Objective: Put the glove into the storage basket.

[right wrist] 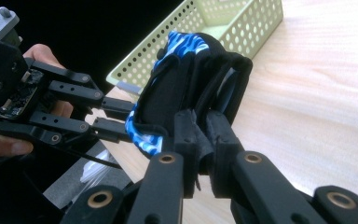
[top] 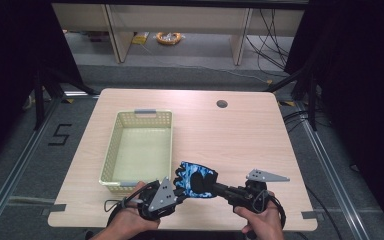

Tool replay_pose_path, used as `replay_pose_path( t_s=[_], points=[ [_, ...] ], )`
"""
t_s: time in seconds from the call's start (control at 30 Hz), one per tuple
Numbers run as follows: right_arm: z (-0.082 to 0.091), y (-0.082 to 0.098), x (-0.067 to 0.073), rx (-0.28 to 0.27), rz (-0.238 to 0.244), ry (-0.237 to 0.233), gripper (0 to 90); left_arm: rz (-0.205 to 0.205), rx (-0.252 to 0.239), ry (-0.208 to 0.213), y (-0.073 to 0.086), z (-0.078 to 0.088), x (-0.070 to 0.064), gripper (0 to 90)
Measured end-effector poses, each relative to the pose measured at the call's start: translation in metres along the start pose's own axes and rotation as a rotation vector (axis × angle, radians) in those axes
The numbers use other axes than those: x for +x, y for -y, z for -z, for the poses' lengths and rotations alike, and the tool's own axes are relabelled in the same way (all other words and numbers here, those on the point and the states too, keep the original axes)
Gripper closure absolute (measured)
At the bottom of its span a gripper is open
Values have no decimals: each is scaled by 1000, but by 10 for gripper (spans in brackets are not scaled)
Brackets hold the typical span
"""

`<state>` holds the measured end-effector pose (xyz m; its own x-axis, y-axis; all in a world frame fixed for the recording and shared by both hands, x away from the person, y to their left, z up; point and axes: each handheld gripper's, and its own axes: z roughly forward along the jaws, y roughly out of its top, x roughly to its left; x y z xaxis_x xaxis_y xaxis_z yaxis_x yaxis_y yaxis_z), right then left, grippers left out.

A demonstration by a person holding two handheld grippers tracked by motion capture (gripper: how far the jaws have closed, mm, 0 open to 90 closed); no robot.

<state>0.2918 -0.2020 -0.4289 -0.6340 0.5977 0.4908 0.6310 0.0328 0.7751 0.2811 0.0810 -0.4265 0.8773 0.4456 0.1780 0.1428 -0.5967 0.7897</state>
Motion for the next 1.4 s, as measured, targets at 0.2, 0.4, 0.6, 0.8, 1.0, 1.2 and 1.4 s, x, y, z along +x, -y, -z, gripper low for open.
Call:
replay_pose_path(
  t_s=[0.2, 0.4, 0.6, 0.8, 1.0, 1.2, 1.4],
  points=[
    [2, -10, 3, -7, 30, -2, 847, 0, -11, -9, -6, 4, 3, 784],
    [3, -17, 4, 2, 10, -13, 846, 17, -11, -3, -10, 4, 7, 784],
    [3, -26, 5, -2, 23, -13, 847, 26, -8, -5, -18, 9, 15, 784],
    [-5, -43, 12, -2, 47, -25, 847, 25, 1, -26, -22, 20, 28, 784],
    [-25, -61, 22, 29, 57, -37, 847, 38, 12, -62, -15, 35, 42, 784],
    [-56, -75, 28, 50, 81, -58, 847, 74, 31, -99, -3, 51, 59, 784],
    [-89, -86, 31, 86, 83, -77, 847, 104, 46, -142, 14, 63, 75, 784]
  ],
)
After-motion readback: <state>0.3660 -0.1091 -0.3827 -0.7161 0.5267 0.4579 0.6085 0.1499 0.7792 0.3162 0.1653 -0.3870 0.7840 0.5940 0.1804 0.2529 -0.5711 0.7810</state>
